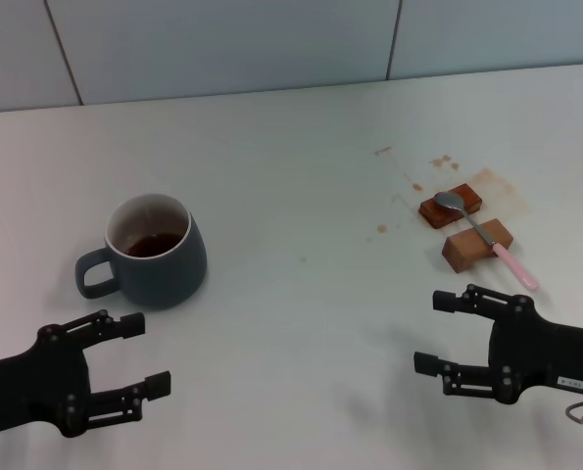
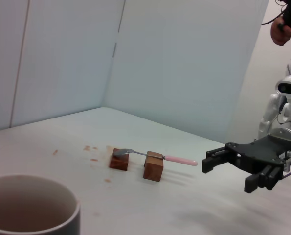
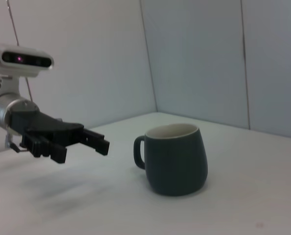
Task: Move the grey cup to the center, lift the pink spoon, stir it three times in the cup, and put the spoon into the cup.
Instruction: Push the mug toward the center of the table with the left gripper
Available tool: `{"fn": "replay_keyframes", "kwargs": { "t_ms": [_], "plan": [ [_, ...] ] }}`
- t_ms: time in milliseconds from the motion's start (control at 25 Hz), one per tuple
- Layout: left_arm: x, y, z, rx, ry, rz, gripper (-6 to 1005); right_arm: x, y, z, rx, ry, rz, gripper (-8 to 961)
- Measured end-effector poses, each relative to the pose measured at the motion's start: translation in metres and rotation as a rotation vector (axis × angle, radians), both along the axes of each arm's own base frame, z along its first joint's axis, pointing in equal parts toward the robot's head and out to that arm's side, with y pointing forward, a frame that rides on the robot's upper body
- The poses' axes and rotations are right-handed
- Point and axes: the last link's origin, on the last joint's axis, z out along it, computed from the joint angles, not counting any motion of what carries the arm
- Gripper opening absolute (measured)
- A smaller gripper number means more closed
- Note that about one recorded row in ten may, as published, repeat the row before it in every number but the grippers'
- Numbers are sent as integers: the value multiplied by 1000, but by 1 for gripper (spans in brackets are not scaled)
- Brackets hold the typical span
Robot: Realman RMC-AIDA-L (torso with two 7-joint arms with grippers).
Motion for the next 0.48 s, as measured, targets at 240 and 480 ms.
{"fn": "replay_keyframes", "kwargs": {
  "t_ms": [240, 480],
  "plan": [
    [-2, 0, 3, 22, -6, 11, 838, 0, 0, -3, -13, -10, 2, 818],
    [-2, -1, 4, 21, -8, 10, 835, 0, -1, -1, -11, -3, 3, 818]
  ]
}}
